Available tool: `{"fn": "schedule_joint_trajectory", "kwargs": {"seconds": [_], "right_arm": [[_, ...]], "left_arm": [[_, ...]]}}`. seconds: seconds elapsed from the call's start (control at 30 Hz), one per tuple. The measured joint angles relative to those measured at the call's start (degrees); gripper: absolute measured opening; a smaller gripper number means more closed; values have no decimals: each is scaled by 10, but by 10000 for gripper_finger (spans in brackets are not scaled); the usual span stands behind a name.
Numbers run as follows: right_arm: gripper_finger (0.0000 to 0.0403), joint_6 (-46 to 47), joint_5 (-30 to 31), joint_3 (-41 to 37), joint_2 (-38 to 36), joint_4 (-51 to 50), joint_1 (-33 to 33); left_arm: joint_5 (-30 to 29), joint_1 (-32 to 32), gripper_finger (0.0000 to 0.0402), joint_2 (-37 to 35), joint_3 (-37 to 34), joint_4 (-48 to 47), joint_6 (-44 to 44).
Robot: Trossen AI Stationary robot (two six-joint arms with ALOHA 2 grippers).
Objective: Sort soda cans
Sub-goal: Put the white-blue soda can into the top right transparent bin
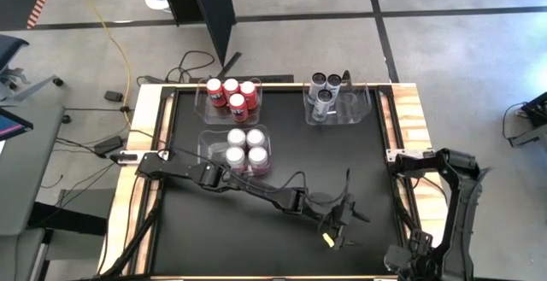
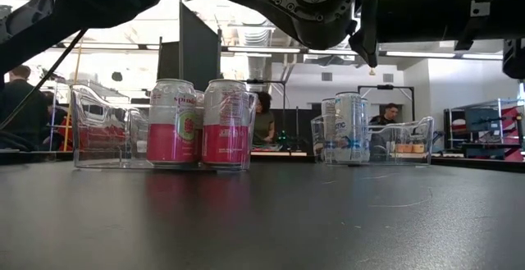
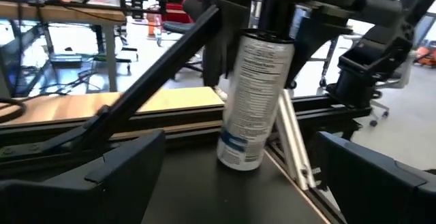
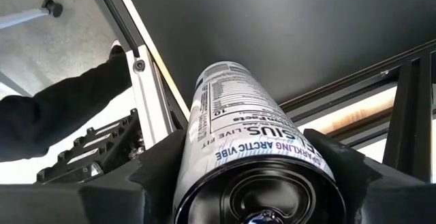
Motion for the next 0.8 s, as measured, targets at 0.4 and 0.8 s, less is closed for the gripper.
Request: {"fn": "schedule_joint_trajectory", "kwargs": {"seconds": [0.4, 0.8], "right_arm": [[261, -88, 20, 19, -5, -47, -56], [261, -249, 62, 82, -8, -142, -153]], "left_arm": [[-99, -33, 368, -123, 0, -221, 126], [-200, -58, 368, -284, -2, -389, 208]]}}
